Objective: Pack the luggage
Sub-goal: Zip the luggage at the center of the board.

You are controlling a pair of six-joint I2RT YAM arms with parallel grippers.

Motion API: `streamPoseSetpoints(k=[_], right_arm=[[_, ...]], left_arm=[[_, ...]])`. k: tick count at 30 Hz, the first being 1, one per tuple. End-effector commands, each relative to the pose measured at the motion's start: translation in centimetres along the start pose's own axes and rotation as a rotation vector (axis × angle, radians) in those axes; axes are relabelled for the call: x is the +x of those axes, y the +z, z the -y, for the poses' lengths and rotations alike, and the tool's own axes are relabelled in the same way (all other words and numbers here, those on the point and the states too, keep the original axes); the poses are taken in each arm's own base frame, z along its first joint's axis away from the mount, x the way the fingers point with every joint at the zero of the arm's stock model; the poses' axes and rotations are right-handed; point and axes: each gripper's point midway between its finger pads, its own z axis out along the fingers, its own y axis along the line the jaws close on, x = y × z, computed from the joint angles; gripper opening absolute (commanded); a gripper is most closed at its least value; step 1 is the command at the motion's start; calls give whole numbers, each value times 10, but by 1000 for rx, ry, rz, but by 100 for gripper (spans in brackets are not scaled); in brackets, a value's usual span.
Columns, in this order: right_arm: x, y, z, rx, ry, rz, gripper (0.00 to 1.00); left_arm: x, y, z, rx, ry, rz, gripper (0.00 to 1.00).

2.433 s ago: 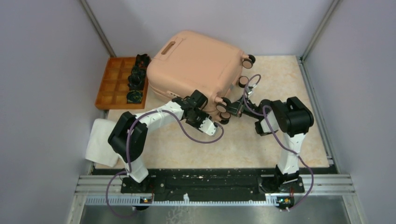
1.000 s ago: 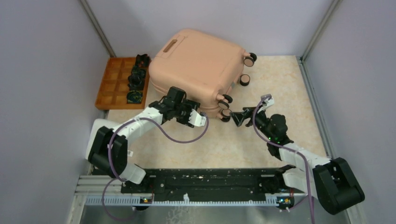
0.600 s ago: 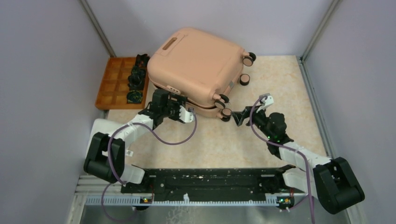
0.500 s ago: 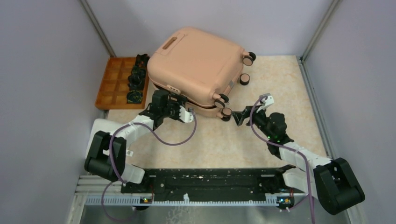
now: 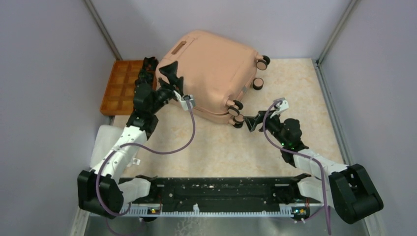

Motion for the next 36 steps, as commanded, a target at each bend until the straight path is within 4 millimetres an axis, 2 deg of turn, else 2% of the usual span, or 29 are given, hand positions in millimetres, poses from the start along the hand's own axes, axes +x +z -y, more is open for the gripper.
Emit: streamPoseSetpoints(k=[1, 2, 5, 8, 13, 19, 24, 30, 36], right_arm=[[-23, 3, -14, -59, 3, 85, 99], [-24, 2, -16, -66, 2, 89, 99], [-27, 0, -20, -81, 3, 98, 99], [-36, 1, -29, -115, 1, 107, 99], [-42, 8, -46, -164, 3, 105, 99], [-46, 14, -49, -165, 26, 120, 99], [-45, 17, -44, -138, 39, 115, 99], [-40, 18, -39, -113, 36, 97, 99], [-38, 19, -36, -94, 28, 83, 99]], left_arm=[[14, 2, -47, -122, 78, -44, 84], [18, 3, -38, -79, 102, -44, 84], [39, 0, 7, 79, 180, -60, 86], [59, 1, 23, 99, 222, -102, 88], [67, 5, 44, 154, 246, -96, 99], [64, 19, 57, 144, 274, -33, 99], [69, 27, 82, 193, 293, -16, 99], [46, 22, 97, 260, 235, 97, 99], [35, 18, 98, 267, 189, 140, 99]])
